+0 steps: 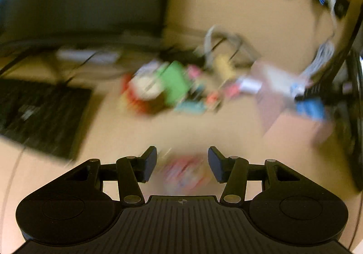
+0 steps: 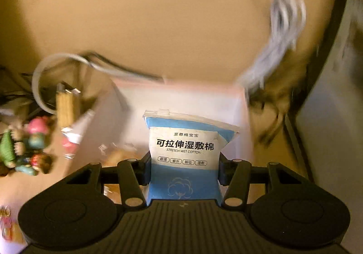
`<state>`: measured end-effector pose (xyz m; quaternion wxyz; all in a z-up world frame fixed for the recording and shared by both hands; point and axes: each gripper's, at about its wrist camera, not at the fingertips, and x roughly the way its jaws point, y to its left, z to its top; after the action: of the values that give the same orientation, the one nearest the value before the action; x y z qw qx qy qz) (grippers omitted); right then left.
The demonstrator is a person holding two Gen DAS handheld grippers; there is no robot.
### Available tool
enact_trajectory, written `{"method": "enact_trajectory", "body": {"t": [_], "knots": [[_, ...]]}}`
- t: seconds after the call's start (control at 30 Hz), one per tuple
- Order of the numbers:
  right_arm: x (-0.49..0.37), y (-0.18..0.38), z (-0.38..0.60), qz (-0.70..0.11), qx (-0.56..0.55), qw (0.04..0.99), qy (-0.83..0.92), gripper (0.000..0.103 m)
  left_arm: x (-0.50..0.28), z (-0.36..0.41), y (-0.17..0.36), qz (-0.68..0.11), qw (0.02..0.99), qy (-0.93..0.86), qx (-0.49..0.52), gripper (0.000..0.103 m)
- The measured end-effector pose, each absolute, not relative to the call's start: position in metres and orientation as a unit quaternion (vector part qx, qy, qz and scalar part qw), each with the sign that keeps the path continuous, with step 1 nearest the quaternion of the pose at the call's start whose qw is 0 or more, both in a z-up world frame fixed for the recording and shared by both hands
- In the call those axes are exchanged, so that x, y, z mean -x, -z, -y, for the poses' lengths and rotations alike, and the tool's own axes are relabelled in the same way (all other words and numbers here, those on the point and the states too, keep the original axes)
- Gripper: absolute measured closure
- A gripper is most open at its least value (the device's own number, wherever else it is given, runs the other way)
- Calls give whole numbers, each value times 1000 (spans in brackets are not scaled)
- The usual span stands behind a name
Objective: Organize objects
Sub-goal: 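Lower the blue wipes packet into the pink box and open the right gripper, then release the bread roll into the pink box with the left gripper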
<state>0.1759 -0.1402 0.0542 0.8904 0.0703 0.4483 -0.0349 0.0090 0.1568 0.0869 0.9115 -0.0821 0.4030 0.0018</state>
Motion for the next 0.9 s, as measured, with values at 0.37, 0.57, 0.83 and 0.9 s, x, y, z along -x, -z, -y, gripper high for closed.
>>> {"method": "enact_trajectory", "body": {"t": [0.37, 0.57, 0.83, 0.9], "knots": [[-170, -57, 126, -433, -108, 895, -3, 37, 1, -130, -70, -406, 908, 74, -70, 48], [-120, -99, 104, -375, -38, 925, -41, 22, -30, -106, -45, -432, 877, 124, -171, 46], [-59, -103, 75, -359, 26, 926, -114, 18, -68, -101, -37, -426, 882, 128, -154, 38], [-48, -100, 69, -357, 38, 926, -118, 18, -80, -100, -37, -425, 885, 118, -146, 38]]}}
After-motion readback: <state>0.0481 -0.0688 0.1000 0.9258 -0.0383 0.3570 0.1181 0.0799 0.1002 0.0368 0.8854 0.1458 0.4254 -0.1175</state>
